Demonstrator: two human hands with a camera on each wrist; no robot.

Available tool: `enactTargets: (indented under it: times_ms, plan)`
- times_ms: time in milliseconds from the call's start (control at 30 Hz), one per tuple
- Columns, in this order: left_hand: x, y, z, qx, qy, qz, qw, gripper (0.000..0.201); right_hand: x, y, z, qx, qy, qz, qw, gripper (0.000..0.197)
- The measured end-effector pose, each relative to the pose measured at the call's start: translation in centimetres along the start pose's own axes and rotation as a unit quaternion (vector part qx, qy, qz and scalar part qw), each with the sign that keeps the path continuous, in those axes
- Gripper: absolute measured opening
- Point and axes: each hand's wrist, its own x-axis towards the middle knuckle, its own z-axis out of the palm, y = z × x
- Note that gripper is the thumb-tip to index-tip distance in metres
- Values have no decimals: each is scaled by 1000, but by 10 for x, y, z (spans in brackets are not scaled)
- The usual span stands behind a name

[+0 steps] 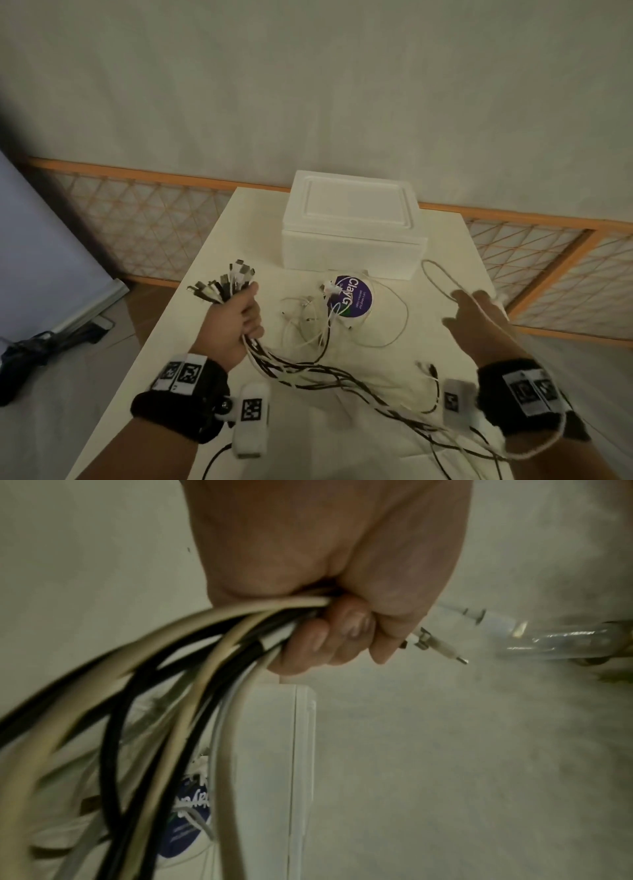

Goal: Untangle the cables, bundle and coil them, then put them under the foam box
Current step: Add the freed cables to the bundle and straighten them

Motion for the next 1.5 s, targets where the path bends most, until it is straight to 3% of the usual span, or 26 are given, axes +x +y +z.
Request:
enactTargets:
  times_ms: [67, 133, 200, 267, 333, 400, 467, 533, 567, 633, 667, 733, 900, 967, 1067, 1167, 1367, 1433, 1500]
  plan:
    - [-7, 2, -1, -13, -12, -2, 1000, 45, -13, 30, 21, -105, -128, 56, 985, 72]
    - [-10, 2, -1, -27, -13, 7, 1000, 47, -29, 42, 29, -188, -225, 23, 956, 86]
    - [-14, 0, 0, -36, -7, 19, 999, 50, -48, 32, 21, -180, -351, -46, 918, 88]
    - [-16, -2, 3, -37, 5, 34, 999, 51, -68, 6, 5, -138, -434, -131, 881, 72]
    - [-19, -4, 6, -32, 24, 47, 998, 48, -89, -22, -13, -4, -461, -235, 856, 56]
    - [-23, -6, 11, -31, 33, 56, 997, 48, -106, -52, -21, 265, -446, -278, 808, 30]
    - [-30, -11, 20, -27, 29, 59, 997, 48, -117, -85, -19, 494, -305, -259, 772, 14]
    - [-40, -17, 30, -10, 9, 63, 998, 45, -120, -119, -9, 543, -140, -262, 786, 44]
    - [-46, -21, 35, -2, -4, 68, 998, 43, -119, -133, -2, 500, -97, -283, 812, 67]
    - [-57, -25, 40, 16, -27, 80, 996, 40, -116, -150, 15, 303, -78, -364, 877, 106]
    - [-62, -25, 41, 21, -40, 85, 995, 43, -114, -153, 24, 209, -81, -392, 892, 114]
    - [-70, -23, 42, 3, -81, 86, 993, 50, -112, -150, 42, 121, -88, -390, 909, 105]
    - [-83, 1, 23, -58, -164, 98, 980, 44, -100, -100, 72, 68, -112, -331, 934, 31]
    - [-84, 19, 12, -76, -169, 118, 976, 43, -87, -64, 85, 58, -129, -269, 953, 16]
    - [-88, 46, 4, -83, -118, 138, 980, 43, -71, -10, 103, 4, -150, -201, 968, 17]
    - [-86, 54, 1, -72, -87, 126, 986, 42, -61, 18, 111, -38, -156, -198, 967, 21]
    - [-66, 40, -14, -81, -65, 78, 991, 49, -51, 41, 79, -56, -80, -161, 982, 19]
    - [-61, 28, -18, -89, -44, 50, 994, 49, -50, 51, 77, -81, -108, -157, 978, 21]
    - [-57, 11, -24, -90, -37, -1, 995, 53, -49, 58, 80, -94, -210, -162, 960, 45]
